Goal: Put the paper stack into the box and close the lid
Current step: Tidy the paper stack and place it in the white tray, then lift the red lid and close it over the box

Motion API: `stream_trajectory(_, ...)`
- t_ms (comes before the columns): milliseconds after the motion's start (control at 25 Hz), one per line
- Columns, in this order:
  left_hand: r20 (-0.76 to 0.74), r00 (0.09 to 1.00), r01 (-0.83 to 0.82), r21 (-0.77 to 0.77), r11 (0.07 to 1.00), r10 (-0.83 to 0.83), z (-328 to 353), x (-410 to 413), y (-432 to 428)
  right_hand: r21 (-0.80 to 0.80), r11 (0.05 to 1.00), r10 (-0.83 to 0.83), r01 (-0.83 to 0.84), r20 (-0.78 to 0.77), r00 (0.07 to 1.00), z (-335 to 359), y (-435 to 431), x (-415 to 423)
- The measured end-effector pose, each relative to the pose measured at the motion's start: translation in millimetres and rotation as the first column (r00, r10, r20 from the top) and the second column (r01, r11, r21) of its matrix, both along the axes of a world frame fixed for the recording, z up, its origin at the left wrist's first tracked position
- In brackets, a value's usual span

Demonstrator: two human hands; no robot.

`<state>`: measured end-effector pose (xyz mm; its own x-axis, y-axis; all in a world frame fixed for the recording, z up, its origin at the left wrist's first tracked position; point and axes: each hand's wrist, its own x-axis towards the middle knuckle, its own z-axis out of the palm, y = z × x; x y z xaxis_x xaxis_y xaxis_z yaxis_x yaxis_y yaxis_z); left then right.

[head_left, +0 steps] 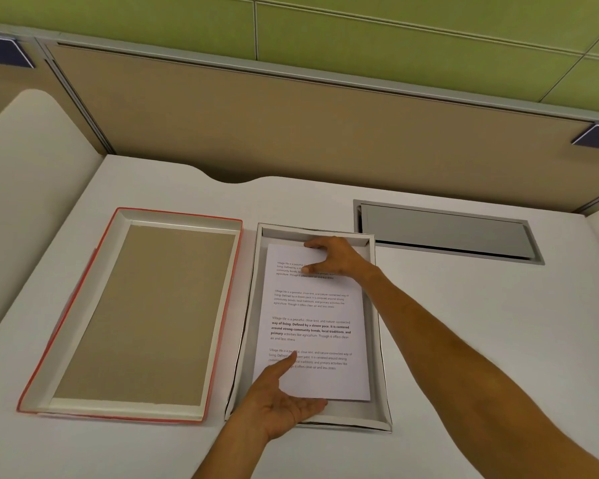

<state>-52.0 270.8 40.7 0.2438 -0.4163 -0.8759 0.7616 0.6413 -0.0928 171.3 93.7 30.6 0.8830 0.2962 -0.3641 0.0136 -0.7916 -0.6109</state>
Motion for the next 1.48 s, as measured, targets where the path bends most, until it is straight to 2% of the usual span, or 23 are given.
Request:
stream_trajectory(120, 0.023, 0.999, 0.048, 0.005, 0.999, -0.048, 3, -3, 1, -0.023, 0.999, 0.022, -0.023, -0.025, 0.999, 5, 2, 2)
stream_trajectory(280, 0.129, 0.957, 0.252, 0.068, 0.965, -0.259, 22, -4, 8, -0.006, 1.000, -0.006, 0.006, -0.041, 0.999, 16, 4, 4)
stream_trajectory(360, 0.267, 0.915, 0.258, 0.185, 0.948, -0.302, 32, 3, 23, 0.098, 0.989, -0.113, 0.115, -0.021, 0.993, 22, 10, -3)
stream_trajectory(440, 0.450, 0.831, 0.128, 0.416, 0.900, -0.326, 39, 16, 49, 0.236, 0.945, -0.227, 0.226, -0.025, 0.974, 30, 27, -17)
stream_trajectory(480, 0.515, 0.771, 0.031, 0.556, 0.831, -0.374, 42, 26, 65, 0.289, 0.920, -0.265, 0.264, -0.037, 0.963, 33, 40, -27)
stream_trajectory(520, 0.534, 0.720, -0.066, 0.688, 0.723, -0.443, 45, 38, 83, 0.332, 0.897, -0.290, 0.291, -0.055, 0.956, 35, 56, -38)
stream_trajectory(560, 0.506, 0.690, -0.150, 0.799, 0.582, -0.517, 46, 51, 104, 0.371, 0.873, -0.312, 0.316, -0.074, 0.947, 36, 73, -50)
stream_trajectory(640, 0.328, 0.669, -0.258, 0.944, 0.205, -0.667, 42, 75, 151, 0.453, 0.798, -0.388, 0.397, -0.118, 0.914, 34, 110, -77)
stream_trajectory(720, 0.065, 0.660, -0.301, 0.936, -0.183, -0.749, 28, 88, 204, 0.519, 0.700, -0.470, 0.491, -0.183, 0.864, 27, 148, -106)
stream_trajectory(760, -0.052, 0.652, -0.298, 0.900, -0.318, -0.757, 20, 91, 232, 0.522, 0.678, -0.490, 0.518, -0.205, 0.847, 23, 166, -119)
stream_trajectory(800, -0.147, 0.641, -0.278, 0.870, -0.406, -0.754, 13, 93, 257, 0.510, 0.680, -0.496, 0.526, -0.208, 0.843, 17, 181, -130)
stream_trajectory(880, -0.287, 0.630, -0.194, 0.842, -0.504, -0.721, 1, 88, 294, 0.485, 0.708, -0.492, 0.513, -0.183, 0.851, 7, 204, -148)
stream_trajectory(1000, -0.475, 0.609, -0.009, 0.797, -0.604, -0.635, -8, 77, 307, 0.438, 0.751, -0.483, 0.494, -0.146, 0.864, -4, 214, -157)
stream_trajectory(1080, -0.533, 0.562, 0.073, 0.794, -0.604, -0.632, -11, 73, 305, 0.407, 0.782, -0.467, 0.473, -0.121, 0.876, -10, 215, -158)
stream_trajectory(1280, -0.502, 0.563, 0.048, 0.813, -0.580, -0.657, -13, 74, 308, 0.368, 0.802, -0.477, 0.470, -0.078, 0.875, -17, 213, -157)
stream_trajectory(1480, -0.397, 0.670, 0.023, 0.856, -0.517, -0.627, -1, 80, 313, 0.386, 0.787, -0.473, 0.481, -0.124, 0.872, -12, 206, -158)
